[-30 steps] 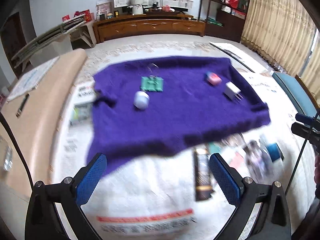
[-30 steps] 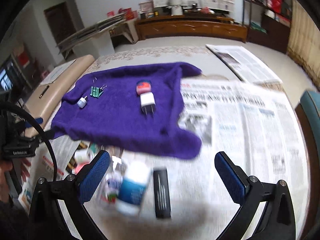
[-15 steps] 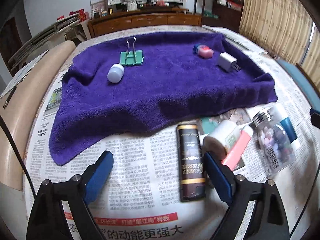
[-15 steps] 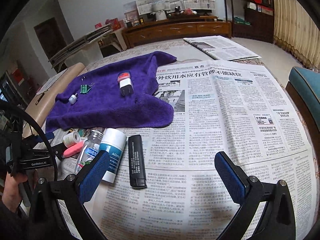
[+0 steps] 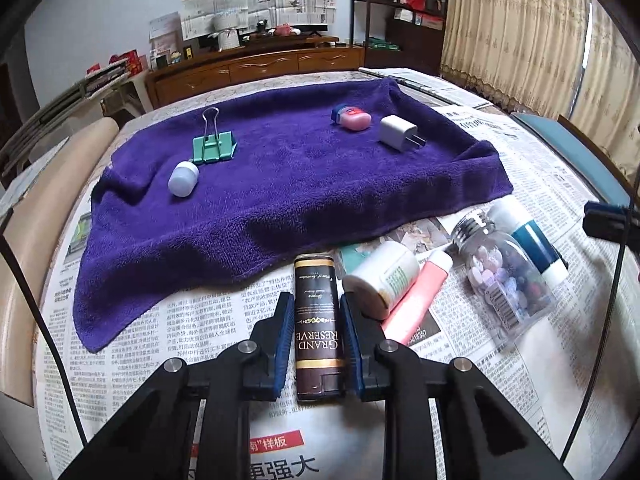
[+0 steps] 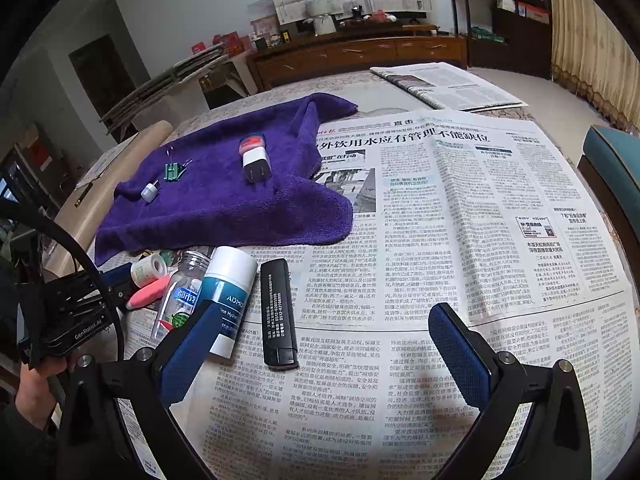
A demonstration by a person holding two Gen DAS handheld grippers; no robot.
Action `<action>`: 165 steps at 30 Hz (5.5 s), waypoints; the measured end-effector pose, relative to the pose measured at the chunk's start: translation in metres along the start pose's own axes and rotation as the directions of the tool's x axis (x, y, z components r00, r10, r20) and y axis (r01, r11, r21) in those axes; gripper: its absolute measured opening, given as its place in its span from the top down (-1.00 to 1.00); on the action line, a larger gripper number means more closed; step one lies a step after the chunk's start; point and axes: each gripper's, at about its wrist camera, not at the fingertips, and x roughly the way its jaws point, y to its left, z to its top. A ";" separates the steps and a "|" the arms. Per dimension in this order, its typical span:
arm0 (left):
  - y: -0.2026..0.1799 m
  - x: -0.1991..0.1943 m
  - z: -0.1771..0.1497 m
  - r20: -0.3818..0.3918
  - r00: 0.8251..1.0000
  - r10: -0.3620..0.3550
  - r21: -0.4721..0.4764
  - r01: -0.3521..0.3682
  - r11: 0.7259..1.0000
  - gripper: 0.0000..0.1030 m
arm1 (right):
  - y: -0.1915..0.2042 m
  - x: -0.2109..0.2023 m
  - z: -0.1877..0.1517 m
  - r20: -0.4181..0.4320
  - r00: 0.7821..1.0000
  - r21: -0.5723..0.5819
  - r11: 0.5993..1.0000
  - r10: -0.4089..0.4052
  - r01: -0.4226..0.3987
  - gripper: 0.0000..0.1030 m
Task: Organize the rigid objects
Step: 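Grasp the black Grand Reserve tube upright with the left tool, then grasp the black stick with the right tool, then carry the black tube and black stick over the purple towel, then lower the tube and stick onto the towel and open both tools, then move the left tool to the white tape roll and grasp it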
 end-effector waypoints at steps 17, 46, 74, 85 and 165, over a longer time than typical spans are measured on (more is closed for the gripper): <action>0.020 -0.019 -0.003 0.013 1.000 -0.011 -0.079 0.012 0.997 0.56 | 0.025 0.028 -0.003 -0.039 0.994 -0.166 0.981 -0.106 0.098 -0.68; 0.028 -0.042 0.006 0.053 0.998 -0.022 -0.104 0.028 0.994 0.56 | 0.050 0.039 -0.009 -0.070 0.996 -0.250 0.968 -0.057 0.037 0.59; 0.068 -0.003 0.091 0.028 1.000 -0.012 -0.108 0.015 0.994 0.56 | 0.071 0.032 0.105 0.011 0.995 -0.193 0.976 0.101 -0.097 0.59; 0.065 0.052 0.102 -0.051 0.998 -0.036 -0.052 0.034 0.998 0.56 | 0.120 0.108 0.115 -0.133 0.986 -0.297 0.946 0.096 -0.133 0.59; -0.016 0.013 0.015 -0.048 0.994 0.102 -0.253 -0.111 0.961 -0.23 | 0.006 0.003 0.002 -0.036 0.998 -0.032 0.998 0.051 -0.052 -0.99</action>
